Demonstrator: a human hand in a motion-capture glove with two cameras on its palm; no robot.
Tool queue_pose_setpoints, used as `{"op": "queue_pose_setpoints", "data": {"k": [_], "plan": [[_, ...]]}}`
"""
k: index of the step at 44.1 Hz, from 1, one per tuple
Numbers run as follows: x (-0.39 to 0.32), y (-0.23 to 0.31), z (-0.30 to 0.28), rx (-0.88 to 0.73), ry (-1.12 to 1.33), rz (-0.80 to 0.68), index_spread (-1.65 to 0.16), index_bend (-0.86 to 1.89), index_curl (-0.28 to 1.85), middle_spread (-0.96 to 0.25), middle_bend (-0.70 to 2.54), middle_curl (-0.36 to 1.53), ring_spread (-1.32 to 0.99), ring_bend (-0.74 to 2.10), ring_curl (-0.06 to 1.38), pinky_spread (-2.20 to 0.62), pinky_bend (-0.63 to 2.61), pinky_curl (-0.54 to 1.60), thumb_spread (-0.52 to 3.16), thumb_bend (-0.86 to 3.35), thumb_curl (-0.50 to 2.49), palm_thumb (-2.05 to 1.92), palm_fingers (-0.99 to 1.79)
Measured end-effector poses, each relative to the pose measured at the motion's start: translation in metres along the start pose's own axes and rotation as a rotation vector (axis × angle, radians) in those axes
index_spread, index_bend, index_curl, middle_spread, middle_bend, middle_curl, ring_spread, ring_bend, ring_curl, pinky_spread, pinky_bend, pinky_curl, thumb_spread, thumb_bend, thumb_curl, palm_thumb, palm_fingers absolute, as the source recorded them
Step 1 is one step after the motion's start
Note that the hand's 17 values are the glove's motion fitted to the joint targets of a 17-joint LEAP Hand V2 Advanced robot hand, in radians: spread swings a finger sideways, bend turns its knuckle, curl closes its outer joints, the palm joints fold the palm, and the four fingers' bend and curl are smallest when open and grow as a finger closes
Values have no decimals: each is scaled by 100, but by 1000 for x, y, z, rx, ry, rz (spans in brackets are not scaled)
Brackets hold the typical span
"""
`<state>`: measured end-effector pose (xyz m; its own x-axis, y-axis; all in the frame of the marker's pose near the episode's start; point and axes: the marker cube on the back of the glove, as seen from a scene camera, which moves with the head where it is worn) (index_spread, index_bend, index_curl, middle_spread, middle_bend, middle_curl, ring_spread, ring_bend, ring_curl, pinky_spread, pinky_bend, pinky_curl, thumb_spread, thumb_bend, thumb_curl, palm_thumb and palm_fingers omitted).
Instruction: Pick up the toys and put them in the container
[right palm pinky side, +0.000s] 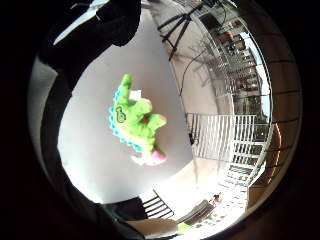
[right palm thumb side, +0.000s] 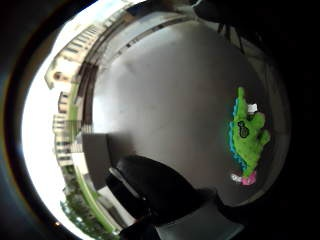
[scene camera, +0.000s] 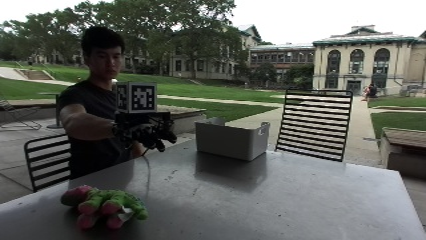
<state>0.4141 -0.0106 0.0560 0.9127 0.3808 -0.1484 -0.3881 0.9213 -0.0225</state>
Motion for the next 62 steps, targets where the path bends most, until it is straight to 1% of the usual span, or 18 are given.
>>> {"op": "queue_pose_setpoints", "data": {"k": [10,23,30,34,35,37,44,45,47,52,53,54,55,58,60,62], "plan": [[46,6,56,-75,9,77,-34,13,42,-11,51,41,-25,46,21,3,92,34,87,-11,13,-16,-8],[76,23,115,-165,13,148,-33,11,35,-11,46,41,-18,35,20,5,98,36,90,-8,15,-11,-9],[87,30,141,-203,3,178,-34,15,34,-11,45,41,-15,29,20,5,100,36,97,-4,17,-4,-3],[92,33,153,-220,22,186,-35,22,36,-12,45,41,-15,31,21,4,100,36,105,3,20,8,10],[92,34,156,-223,24,188,-35,18,35,-12,45,41,-15,30,20,5,100,35,105,0,20,4,6],[93,36,161,-225,28,191,-36,26,38,-13,41,40,-17,35,22,3,99,35,111,8,23,18,18],[93,40,170,-202,20,212,-35,29,41,-16,24,37,-24,58,29,-7,98,34,124,19,28,37,35],[93,39,169,-200,17,218,-35,30,42,-17,20,36,-27,67,32,-14,102,35,127,24,30,44,47],[93,36,168,-196,11,231,-35,32,42,-18,15,35,-31,74,32,-20,102,34,131,27,32,50,60],[95,32,163,-179,11,250,-33,41,48,-21,15,34,-38,83,37,-32,100,34,135,33,35,59,75],[95,31,162,-173,12,251,-33,48,51,-22,16,34,-39,86,38,-33,98,34,136,35,36,63,83],[96,31,161,-166,13,252,-33,48,51,-22,16,34,-40,86,38,-35,97,33,136,35,37,63,84],[96,30,160,-159,13,253,-32,53,53,-24,18,35,-42,87,39,-37,96,34,136,37,38,67,93],[97,33,159,-143,11,251,-31,58,57,-27,20,36,-44,86,38,-40,93,33,135,38,40,70,100],[98,35,158,-135,8,251,-30,64,60,-29,27,38,-44,86,39,-43,89,32,133,42,43,77,114],[99,36,156,-132,14,251,-29,67,64,-31,29,40,-44,88,41,-44,86,32,133,44,45,82,116]]}}
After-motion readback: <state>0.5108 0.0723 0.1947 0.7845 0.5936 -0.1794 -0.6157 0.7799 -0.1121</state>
